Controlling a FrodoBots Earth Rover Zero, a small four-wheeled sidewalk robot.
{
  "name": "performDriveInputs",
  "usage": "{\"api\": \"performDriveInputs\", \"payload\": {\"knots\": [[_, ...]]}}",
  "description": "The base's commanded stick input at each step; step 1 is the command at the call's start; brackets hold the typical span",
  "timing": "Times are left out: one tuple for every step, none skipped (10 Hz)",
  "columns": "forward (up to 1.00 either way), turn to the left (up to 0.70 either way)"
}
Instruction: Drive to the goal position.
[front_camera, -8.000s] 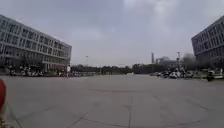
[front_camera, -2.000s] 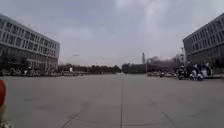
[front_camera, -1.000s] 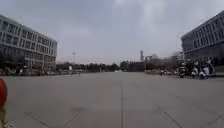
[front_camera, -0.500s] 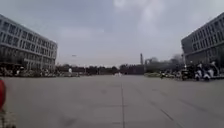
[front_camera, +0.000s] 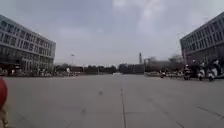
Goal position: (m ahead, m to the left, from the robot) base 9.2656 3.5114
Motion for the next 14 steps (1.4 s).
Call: {"api": "performDriveInputs", "payload": {"knots": [[0.85,0.00],[0.85,0.00],[0.85,0.00],[0.85,0.00],[0.85,0.00],[0.85,0.00],[0.85,0.00],[0.85,0.00],[0.85,0.00],[0.85,0.00],[0.85,0.00],[0.85,0.00],[0.85,0.00],[0.85,0.00]]}}
